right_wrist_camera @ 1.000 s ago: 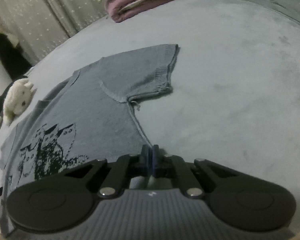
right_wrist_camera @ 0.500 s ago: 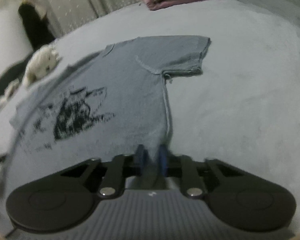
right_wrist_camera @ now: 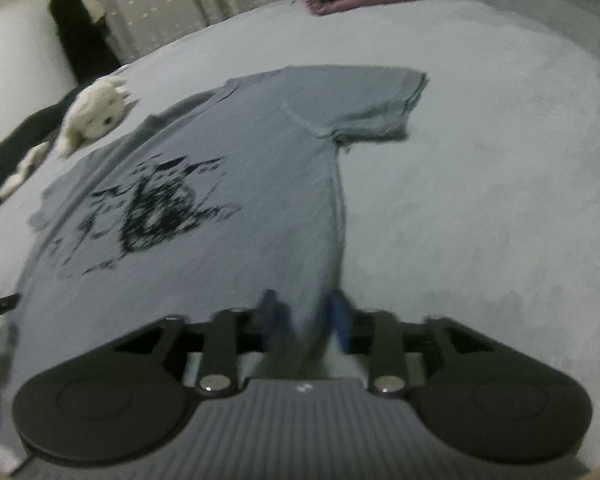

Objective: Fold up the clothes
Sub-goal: 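Grasp the sweater hem with the left gripper while the right gripper grasps the hem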

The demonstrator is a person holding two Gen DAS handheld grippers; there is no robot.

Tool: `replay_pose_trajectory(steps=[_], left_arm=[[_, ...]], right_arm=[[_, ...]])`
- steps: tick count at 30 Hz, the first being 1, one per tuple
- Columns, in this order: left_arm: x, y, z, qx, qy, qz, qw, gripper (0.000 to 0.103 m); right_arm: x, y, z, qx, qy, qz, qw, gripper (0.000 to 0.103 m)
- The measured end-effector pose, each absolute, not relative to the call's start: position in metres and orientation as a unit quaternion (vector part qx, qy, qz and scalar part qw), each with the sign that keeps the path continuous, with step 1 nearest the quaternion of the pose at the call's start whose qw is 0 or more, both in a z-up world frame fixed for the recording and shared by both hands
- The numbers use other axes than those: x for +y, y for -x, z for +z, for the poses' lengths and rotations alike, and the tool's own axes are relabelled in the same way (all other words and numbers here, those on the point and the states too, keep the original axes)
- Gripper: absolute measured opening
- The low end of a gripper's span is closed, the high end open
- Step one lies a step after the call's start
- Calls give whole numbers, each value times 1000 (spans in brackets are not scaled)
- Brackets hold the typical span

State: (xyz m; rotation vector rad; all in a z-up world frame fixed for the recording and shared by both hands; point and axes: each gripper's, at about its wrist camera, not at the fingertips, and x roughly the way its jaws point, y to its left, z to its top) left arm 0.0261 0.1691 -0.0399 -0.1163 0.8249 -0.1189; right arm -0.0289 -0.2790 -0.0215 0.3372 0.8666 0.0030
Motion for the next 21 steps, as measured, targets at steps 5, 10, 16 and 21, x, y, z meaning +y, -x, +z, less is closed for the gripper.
replay_pose_trajectory(steps=[5,10,16,21], left_arm=[[174,2,-41,430,47,-105,895,40],[184,19,-38,474,64,-150,865,39],[194,43,-42,509,99,-184,835,37],[184,68,-39,506,67,-178,842,4]], right_arm=[[-283,55,-24,446,-156,47,880,39],[-294,79,-23,473,-191,80,856,39],[-285,104,-18,504,-179,93,840,29],[-272,120,-19,518,-160,84,836,6]])
